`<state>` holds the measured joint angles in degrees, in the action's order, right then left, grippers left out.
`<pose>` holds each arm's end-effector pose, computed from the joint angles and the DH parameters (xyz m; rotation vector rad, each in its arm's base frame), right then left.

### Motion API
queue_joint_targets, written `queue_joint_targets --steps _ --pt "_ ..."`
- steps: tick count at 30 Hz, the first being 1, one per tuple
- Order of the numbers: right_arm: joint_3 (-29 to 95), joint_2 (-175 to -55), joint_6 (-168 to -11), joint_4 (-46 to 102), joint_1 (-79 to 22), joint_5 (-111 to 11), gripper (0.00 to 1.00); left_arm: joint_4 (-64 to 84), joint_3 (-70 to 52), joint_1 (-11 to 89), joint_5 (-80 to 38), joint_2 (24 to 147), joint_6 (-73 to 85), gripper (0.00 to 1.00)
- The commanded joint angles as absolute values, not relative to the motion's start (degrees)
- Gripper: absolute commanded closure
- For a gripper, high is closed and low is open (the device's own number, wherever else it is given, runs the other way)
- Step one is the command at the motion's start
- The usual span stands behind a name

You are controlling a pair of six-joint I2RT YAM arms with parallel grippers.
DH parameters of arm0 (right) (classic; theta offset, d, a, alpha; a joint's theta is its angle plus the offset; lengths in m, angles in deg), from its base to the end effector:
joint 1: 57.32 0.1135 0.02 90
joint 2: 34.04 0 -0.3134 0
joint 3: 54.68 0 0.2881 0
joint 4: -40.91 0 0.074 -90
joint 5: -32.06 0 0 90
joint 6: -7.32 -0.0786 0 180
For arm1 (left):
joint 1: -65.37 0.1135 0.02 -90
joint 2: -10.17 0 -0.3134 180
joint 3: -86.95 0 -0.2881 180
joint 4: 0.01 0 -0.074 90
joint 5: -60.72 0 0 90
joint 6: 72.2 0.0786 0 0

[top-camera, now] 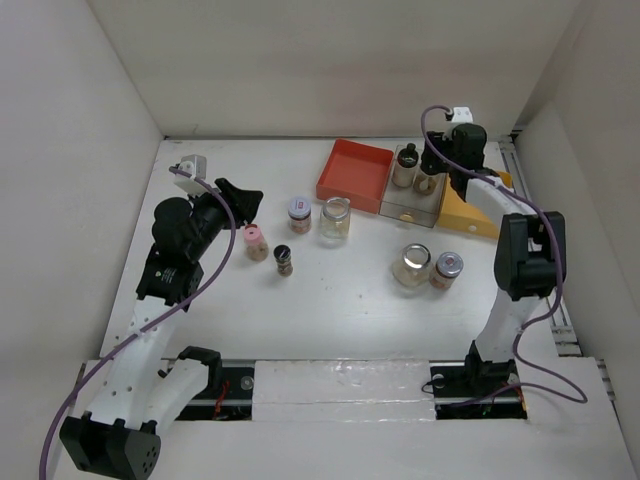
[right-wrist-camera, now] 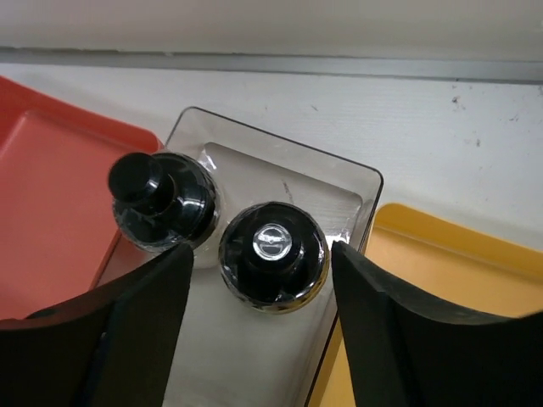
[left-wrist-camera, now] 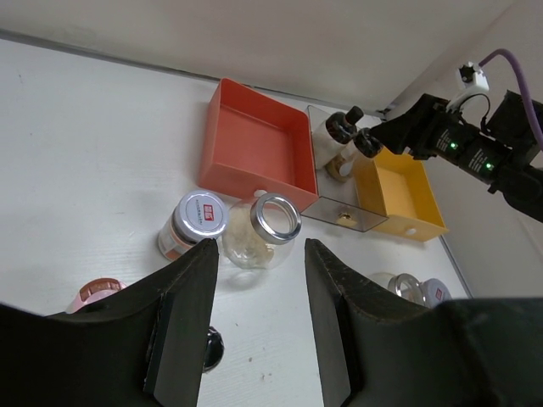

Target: Organize the condiment bottles

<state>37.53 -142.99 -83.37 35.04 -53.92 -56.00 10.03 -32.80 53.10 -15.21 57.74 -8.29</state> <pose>0.5374 0.0346 0.2683 -0.0687 1.9648 0.0800 0.2302 -0.0696 0.4150 0.0124 1.5700 -0.7172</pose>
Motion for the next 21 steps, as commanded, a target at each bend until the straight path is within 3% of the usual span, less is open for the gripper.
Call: queue_joint_targets --steps 1,5,10,16,21 --pt "38.9 -134.7 -83.2 38.5 -54.1 -55.3 0.27 7.2 -32.4 53.3 -14.2 57.5 -8.7 0.59" --pt "33.7 -125.3 -83.2 35.4 -52.4 -57.8 0.24 7.2 -32.4 53.3 -13.2 56.3 -8.7 0.59" --pt "16.2 -107.4 -89.3 32.0 -48.7 -67.4 0.24 6.6 -32.4 53.3 -12.7 54.5 -9.2 0.58" --pt "2.5 -92.8 -92.4 14.1 -44.6 -76.1 0.23 6.6 -33.0 53.3 -12.1 52.8 -9.2 0.57" --pt "-2.8 -79.9 -95.9 4.0 -44.0 -74.7 0.23 6.6 -33.0 53.3 -12.1 52.3 -9.2 0.57"
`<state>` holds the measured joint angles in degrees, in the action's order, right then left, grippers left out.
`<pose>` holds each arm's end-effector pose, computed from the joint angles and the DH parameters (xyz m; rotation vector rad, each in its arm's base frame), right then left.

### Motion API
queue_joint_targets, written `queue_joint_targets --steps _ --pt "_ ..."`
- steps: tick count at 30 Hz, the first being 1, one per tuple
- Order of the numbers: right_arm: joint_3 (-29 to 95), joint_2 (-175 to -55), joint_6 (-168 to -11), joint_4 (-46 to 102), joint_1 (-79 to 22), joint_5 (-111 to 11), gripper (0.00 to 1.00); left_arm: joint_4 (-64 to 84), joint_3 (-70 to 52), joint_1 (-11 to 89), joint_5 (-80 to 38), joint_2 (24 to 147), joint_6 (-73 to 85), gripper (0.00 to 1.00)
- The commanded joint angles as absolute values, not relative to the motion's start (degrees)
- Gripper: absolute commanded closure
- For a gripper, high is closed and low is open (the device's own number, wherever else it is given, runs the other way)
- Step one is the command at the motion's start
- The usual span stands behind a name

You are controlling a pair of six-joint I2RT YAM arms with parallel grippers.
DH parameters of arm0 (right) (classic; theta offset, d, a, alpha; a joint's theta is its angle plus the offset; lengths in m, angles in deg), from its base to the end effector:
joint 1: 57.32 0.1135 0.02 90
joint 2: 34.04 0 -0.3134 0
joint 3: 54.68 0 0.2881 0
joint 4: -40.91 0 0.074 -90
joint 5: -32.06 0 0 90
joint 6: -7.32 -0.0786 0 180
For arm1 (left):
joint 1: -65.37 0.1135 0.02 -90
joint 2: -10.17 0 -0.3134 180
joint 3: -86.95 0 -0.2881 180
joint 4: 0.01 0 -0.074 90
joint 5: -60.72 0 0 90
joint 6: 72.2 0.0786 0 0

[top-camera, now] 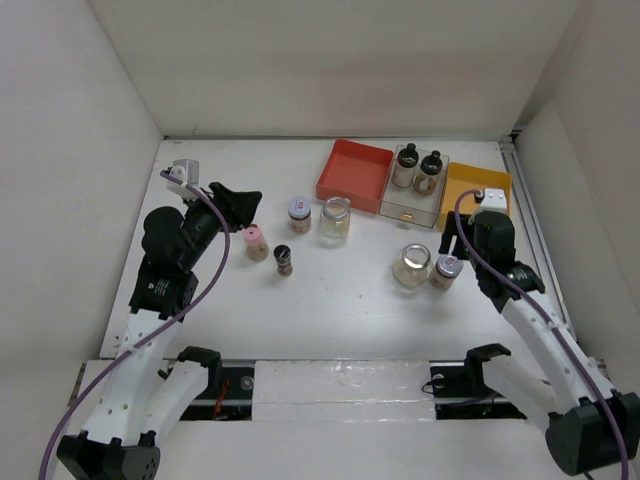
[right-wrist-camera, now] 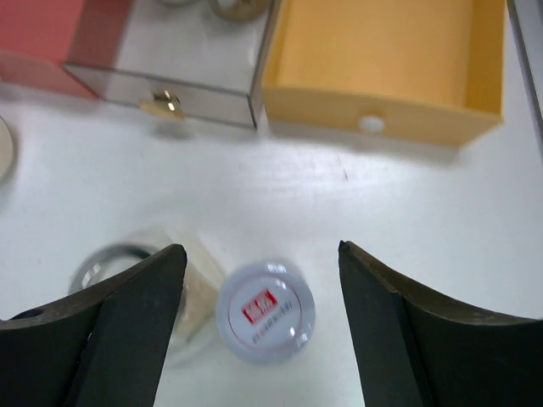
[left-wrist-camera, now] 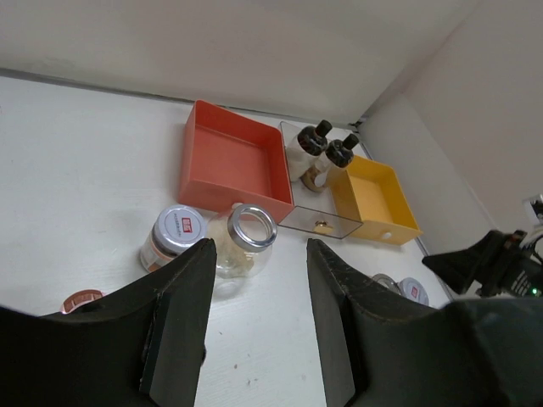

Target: Organize the condiment bottles

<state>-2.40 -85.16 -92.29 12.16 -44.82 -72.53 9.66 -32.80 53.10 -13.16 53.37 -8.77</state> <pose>0.2428 0.0336 0.2938 0.1061 2.0328 -0.0193 0.2057 -0.0671 0.4317 0.0522 1.4909 -0.7539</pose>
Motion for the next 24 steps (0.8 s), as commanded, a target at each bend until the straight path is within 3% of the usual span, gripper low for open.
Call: queue_joint_targets --steps 1,11,22,24 --pt "-3.5 -79.0 -96.4 3.1 -44.0 -74.7 0.21 6.6 -33.0 53.3 -12.1 52.3 -9.2 0.57" --pt "-5.3 -87.0 -96.9 4.5 -44.0 -66.8 0.19 6.6 -33.0 53.3 -12.1 51.2 -9.7 0.56" --pt "-8.0 -90.6 -98.5 8.9 -44.0 -71.0 0.19 6.6 -33.0 53.3 -12.1 51.7 -9.7 0.56" --pt "-8.6 -92.0 -98.5 9.5 -44.0 -71.0 0.25 6.6 -33.0 53.3 -12.1 51.7 -9.7 0.56"
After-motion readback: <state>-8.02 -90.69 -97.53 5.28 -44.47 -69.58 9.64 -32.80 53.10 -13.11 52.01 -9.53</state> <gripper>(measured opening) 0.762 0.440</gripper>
